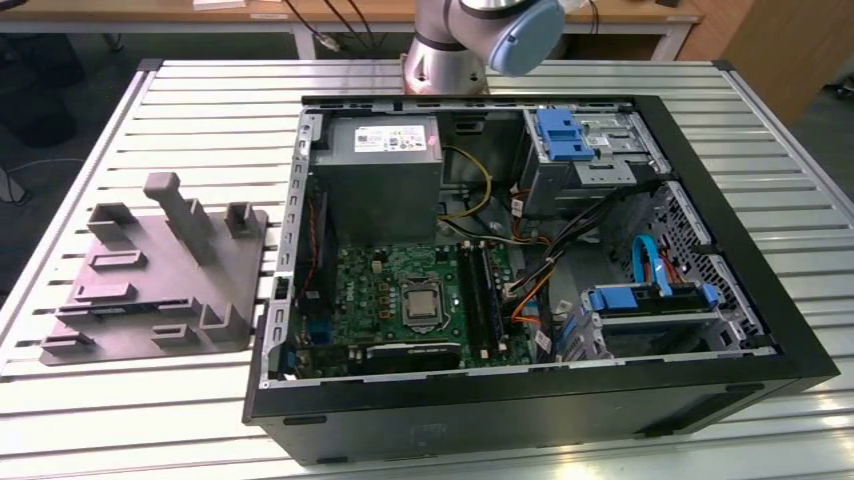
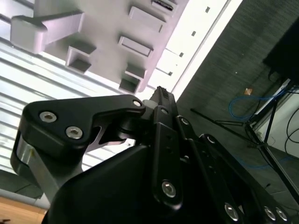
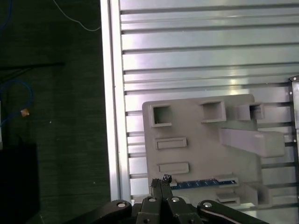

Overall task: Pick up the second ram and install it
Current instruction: 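Reach for the second ram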

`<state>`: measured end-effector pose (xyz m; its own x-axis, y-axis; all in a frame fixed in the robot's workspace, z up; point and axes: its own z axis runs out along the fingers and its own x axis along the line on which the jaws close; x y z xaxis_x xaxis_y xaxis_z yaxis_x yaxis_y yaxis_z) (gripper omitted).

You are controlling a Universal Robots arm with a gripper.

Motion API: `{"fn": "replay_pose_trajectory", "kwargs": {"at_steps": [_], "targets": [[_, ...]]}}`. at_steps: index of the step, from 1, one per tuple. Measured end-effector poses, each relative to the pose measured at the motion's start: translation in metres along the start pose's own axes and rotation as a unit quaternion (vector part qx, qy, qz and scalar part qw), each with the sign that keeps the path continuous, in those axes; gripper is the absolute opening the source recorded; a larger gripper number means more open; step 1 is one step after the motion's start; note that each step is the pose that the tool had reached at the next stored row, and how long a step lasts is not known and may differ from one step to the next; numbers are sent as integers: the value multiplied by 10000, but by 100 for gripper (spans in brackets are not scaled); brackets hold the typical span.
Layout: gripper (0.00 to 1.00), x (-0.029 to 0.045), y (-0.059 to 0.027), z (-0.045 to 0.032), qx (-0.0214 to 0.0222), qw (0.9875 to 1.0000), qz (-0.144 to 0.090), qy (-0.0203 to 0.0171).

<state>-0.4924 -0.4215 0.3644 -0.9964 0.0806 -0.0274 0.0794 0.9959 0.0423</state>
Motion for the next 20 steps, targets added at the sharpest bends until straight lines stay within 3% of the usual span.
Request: {"fn": "replay_pose_trajectory", "kwargs": {"at_steps": [20], "targets": [[11,-268,-369,275,0,10000,0,2]]}}
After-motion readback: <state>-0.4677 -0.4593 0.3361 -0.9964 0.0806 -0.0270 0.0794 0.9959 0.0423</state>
